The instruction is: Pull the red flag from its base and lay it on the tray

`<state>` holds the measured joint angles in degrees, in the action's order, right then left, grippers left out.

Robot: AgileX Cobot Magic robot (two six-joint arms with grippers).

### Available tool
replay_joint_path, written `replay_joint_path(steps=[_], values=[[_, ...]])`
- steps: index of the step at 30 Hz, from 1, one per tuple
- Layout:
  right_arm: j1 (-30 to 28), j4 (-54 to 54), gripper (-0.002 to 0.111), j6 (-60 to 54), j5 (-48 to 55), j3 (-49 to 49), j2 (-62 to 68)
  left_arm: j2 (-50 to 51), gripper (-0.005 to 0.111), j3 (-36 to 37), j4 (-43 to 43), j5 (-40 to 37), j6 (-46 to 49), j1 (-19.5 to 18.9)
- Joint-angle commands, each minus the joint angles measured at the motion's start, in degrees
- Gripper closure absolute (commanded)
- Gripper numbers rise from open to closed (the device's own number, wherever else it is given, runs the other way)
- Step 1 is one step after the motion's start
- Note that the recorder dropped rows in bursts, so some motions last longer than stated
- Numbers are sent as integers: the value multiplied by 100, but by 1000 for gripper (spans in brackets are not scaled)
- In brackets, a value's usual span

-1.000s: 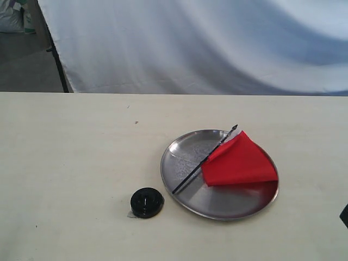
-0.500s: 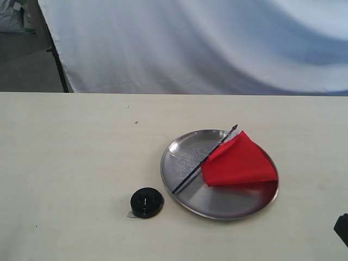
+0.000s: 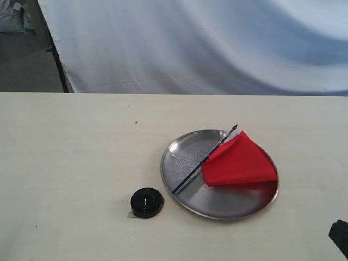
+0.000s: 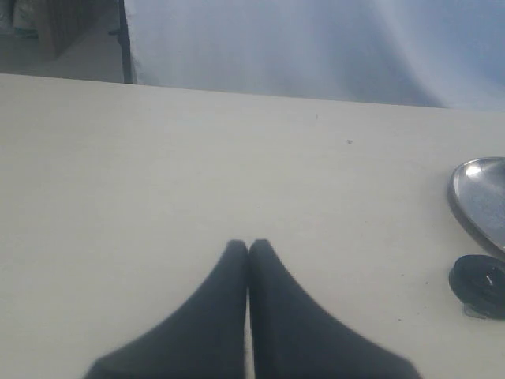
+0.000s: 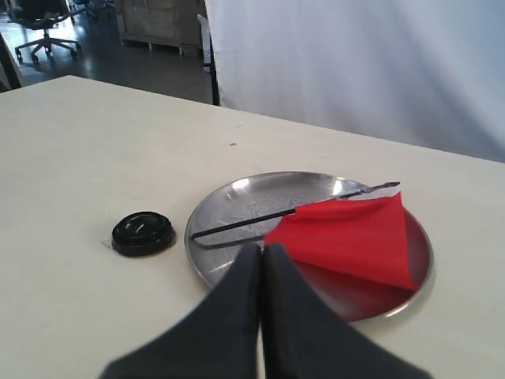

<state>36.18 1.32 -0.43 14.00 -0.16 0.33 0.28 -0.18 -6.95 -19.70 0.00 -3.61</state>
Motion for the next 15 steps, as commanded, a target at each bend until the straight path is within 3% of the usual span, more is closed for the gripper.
replay_joint_path(steps=[1,15], values=[[-10,265,108,-428,51,16,-33,-28,107,18,-9,4,0,31],[-10,210,108,-284,124,16,-33,-28,107,18,-9,4,0,31]])
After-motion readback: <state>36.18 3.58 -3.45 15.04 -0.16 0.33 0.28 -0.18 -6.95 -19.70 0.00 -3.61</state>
